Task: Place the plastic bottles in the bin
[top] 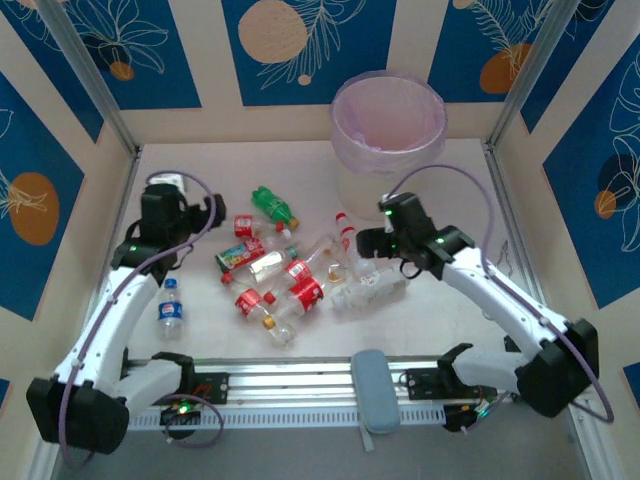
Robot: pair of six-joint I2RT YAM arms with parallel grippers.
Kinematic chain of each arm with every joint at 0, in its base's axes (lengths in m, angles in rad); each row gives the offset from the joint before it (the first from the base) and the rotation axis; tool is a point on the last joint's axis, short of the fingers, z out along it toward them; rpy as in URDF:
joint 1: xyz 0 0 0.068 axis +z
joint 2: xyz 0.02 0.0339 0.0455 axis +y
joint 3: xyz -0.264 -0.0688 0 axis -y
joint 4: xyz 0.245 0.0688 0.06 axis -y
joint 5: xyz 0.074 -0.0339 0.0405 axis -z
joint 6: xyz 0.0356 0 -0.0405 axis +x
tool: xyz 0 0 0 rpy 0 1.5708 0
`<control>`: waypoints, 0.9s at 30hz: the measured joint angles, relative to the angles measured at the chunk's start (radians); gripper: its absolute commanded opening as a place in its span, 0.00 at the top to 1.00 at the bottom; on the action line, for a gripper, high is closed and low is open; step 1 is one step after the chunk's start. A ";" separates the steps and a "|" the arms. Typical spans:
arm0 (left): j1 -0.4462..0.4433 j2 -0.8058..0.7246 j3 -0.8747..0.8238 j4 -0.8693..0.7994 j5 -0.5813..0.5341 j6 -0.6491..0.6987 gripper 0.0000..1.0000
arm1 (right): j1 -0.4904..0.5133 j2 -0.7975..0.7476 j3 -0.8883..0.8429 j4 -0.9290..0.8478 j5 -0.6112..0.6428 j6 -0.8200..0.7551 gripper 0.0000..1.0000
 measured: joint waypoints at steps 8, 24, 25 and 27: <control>-0.116 0.106 0.011 -0.129 0.134 -0.060 0.03 | 0.030 0.240 0.035 0.018 -0.057 0.052 0.29; -0.169 0.147 -0.012 -0.085 0.191 -0.138 0.04 | -0.004 0.464 0.086 0.172 -0.016 0.082 0.41; -0.172 0.150 -0.016 -0.082 0.193 -0.140 0.04 | -0.006 0.473 0.089 0.180 -0.013 0.080 0.47; -0.177 0.153 -0.026 -0.072 0.199 -0.147 0.04 | -0.009 0.486 0.090 0.188 -0.010 0.080 0.55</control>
